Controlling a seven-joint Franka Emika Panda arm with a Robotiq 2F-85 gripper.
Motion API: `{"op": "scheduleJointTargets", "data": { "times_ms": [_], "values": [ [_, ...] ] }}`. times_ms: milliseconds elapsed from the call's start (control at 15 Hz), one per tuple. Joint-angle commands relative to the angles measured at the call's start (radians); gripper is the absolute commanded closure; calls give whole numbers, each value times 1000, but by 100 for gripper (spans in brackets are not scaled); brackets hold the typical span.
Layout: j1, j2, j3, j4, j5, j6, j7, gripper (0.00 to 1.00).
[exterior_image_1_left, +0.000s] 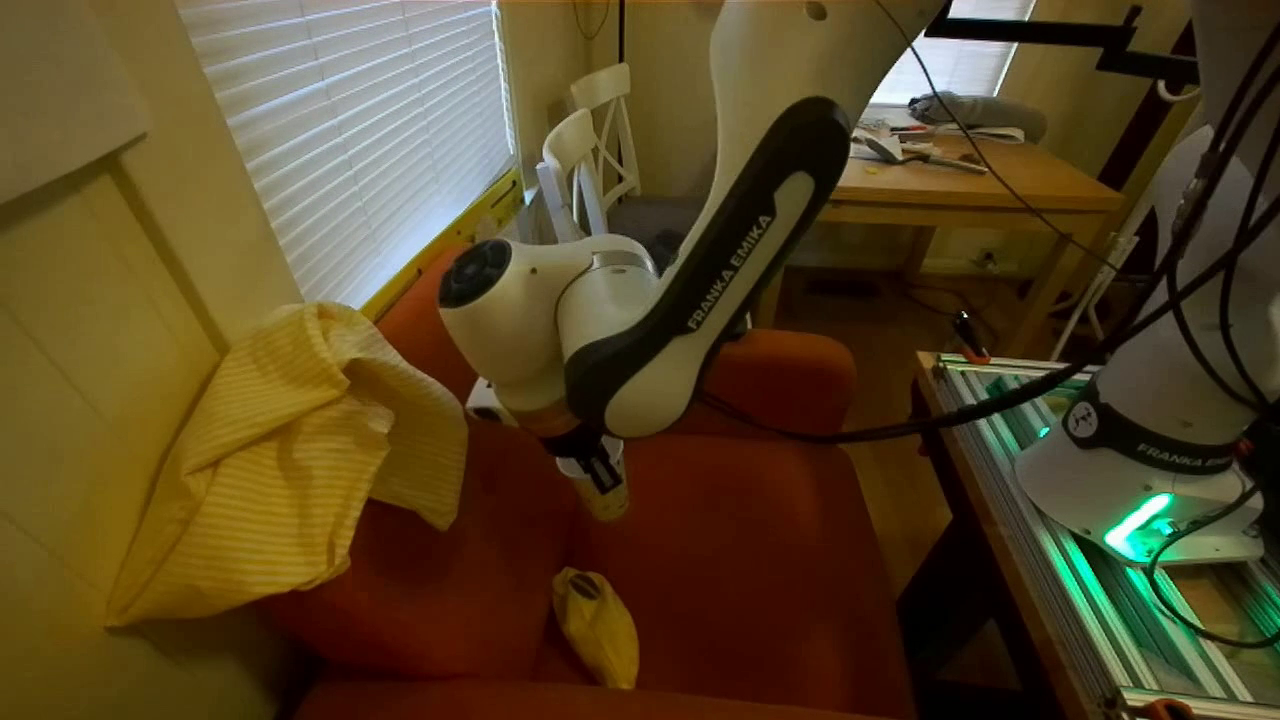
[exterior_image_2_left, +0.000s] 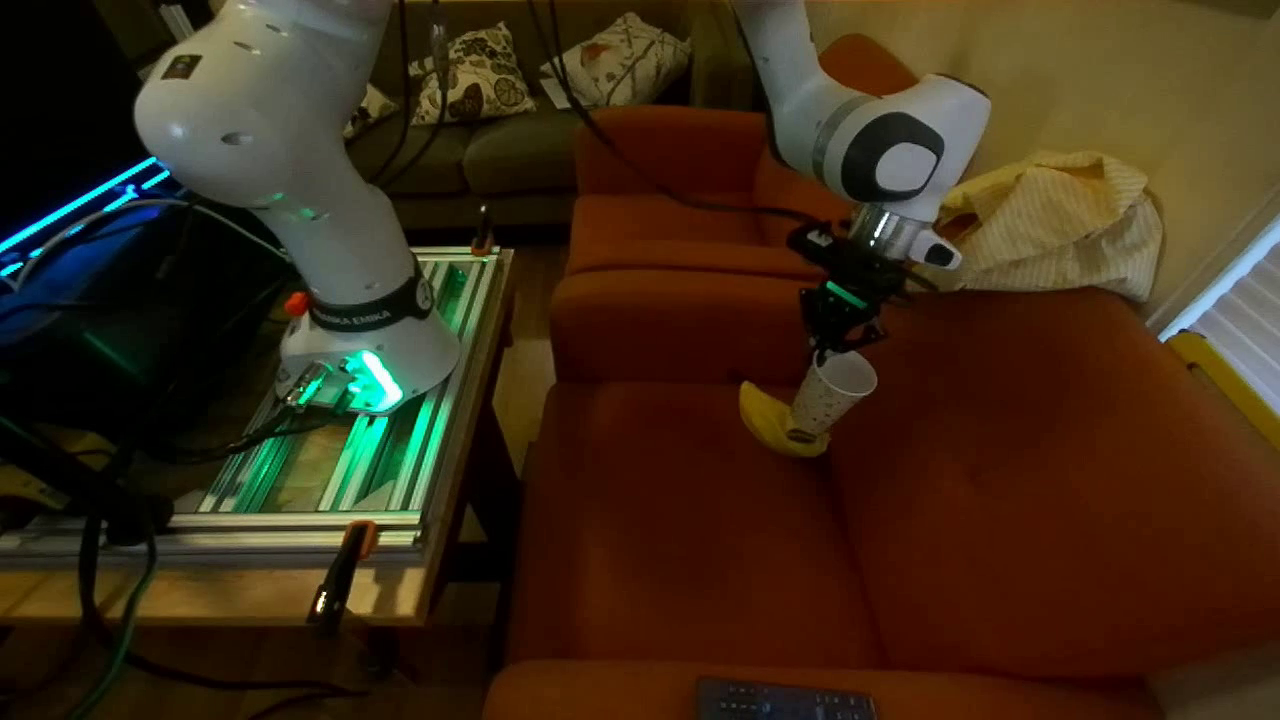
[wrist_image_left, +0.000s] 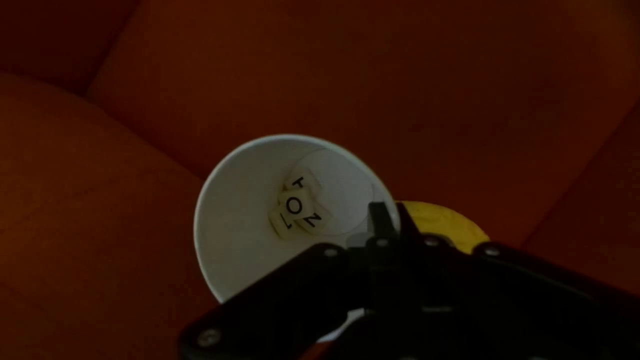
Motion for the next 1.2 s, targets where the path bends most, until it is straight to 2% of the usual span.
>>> {"op": "scheduleJointTargets", "data": {
  "times_ms": [0,467,1133],
  "values": [
    [58,8,13,23,-88,-7,-29,97],
    [133,42,68,105,-196,-30,-182,97],
    [177,144,126,267,-205,-50,-440,98]
  ]
}}
